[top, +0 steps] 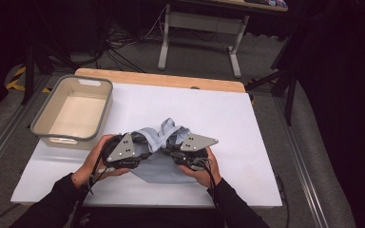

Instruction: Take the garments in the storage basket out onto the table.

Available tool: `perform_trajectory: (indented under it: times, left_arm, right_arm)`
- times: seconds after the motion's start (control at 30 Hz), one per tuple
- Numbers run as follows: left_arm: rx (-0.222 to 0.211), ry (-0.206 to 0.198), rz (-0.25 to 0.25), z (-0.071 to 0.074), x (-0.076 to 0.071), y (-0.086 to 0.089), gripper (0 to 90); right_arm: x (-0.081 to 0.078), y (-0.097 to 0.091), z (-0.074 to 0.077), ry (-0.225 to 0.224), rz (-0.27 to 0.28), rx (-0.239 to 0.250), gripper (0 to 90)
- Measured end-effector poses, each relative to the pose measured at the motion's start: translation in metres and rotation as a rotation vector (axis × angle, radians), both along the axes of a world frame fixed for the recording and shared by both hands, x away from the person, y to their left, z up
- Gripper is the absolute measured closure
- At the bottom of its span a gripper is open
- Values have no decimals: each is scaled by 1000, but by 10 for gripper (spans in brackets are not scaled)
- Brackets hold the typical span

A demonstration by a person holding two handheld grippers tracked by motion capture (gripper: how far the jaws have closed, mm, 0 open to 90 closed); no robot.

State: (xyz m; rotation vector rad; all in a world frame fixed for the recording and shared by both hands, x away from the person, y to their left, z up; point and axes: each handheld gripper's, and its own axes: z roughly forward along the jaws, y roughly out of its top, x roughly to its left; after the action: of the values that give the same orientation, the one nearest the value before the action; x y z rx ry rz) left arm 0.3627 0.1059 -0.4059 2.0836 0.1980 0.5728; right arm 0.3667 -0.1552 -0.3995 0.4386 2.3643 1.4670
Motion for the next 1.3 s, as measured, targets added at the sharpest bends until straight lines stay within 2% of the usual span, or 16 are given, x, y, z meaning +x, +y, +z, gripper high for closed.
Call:
perform_trajectory:
  times: [0.07, 0.1, 0.13, 0.2, 0.3, 0.43, 0.57, 0.63, 0.73, 0.8, 0.87, 0.97, 1.07, 1.2, 1.3]
  left_arm:
    - [-29, -14, -12, 5, -2, 4, 491]
    - [-29, -14, -12, 5, -2, 4, 499]
    - [-5, -11, -32, 6, -1, 2, 510]
    - [32, -20, -36, 4, 1, -3, 537]
    - [35, -11, -73, 3, 4, -8, 587]
    - [33, -25, -77, 4, 4, -14, 621]
    - [21, -37, -87, 6, 1, -12, 643]
    - [4, -33, -100, 9, 0, -13, 651]
    - [18, -35, -102, 9, 2, -17, 646]
    - [19, -7, -126, 8, 5, -23, 651]
    - [30, -21, -113, 8, 6, -30, 649]
    - [16, -28, -96, 7, 10, -38, 614]
    - [23, -52, -77, 6, 15, -44, 628]
    - [0, -50, -69, 10, 21, -43, 780]
    - [-17, -70, -61, 13, 21, -42, 871]
  right_arm:
    - [1, -1, 0, 0, -9, 4, 833]
    - [1, -1, 1, 3, -10, 7, 833]
    - [1, -1, 1, 5, -10, 9, 833]
    - [1, -2, 2, 10, -10, 15, 834]
    - [0, -2, 3, 11, -17, 20, 835]
    - [1, -6, 6, 8, -40, 39, 837]
    - [2, -11, 7, 7, -63, 59, 838]
    - [2, -12, 7, 13, -79, 77, 839]
    - [2, -11, 7, 9, -81, 75, 839]
    - [1, -10, 8, 0, -91, 75, 839]
    - [1, -10, 8, -6, -98, 73, 838]
    - [1, -11, 8, -9, -111, 70, 840]
    - [2, -12, 8, -7, -118, 72, 840]
    - [3, -18, 8, -2, -129, 80, 831]
    - [4, -21, 9, 8, -124, 84, 782]
